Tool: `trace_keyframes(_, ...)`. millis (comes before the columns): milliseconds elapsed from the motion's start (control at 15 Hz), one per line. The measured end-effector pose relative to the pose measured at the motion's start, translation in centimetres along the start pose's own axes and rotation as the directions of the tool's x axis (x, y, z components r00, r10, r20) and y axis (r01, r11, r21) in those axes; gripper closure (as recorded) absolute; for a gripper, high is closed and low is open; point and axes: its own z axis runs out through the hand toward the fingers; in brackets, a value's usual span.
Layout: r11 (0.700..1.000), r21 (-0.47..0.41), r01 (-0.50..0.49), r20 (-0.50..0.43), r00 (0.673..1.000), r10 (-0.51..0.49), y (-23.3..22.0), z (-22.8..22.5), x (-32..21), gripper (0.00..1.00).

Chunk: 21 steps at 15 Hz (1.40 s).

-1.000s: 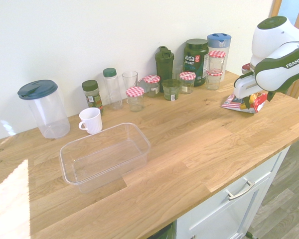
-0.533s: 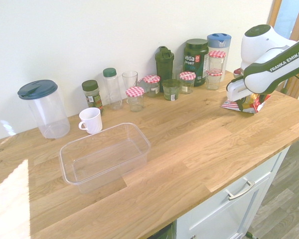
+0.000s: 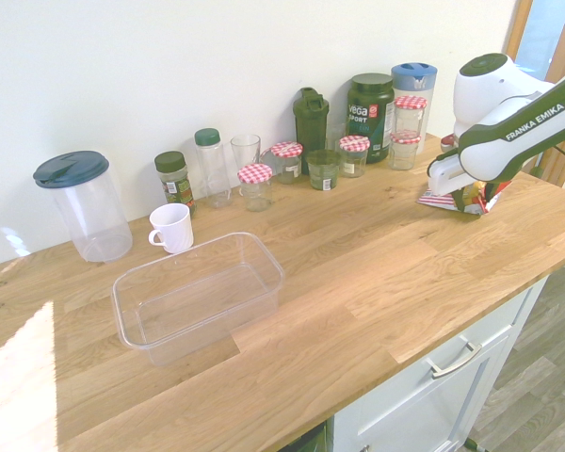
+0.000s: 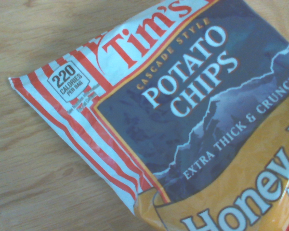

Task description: Put the chip bag into the container

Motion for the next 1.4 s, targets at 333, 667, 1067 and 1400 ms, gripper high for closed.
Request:
trace_keyframes(333, 1.0, -0.01, 0.001, 0.007, 1.0, -0.001, 0.1, 1.3, -0.1, 1.0)
trace_keyframes(667, 1.0, 0.002, -0.001, 0.0, 1.0, 0.001, 0.0, 1.2, 0.0, 1.0)
trace_keyframes(1067, 0.997, 0.07, 0.036, -0.037, 0.999, -0.033, -1.7, -4.2, -1.7, 1.0)
trace_keyframes(1400, 0.988, 0.118, 0.102, -0.117, 0.989, -0.088, -5.8, -16.9, -11.0, 1.0)
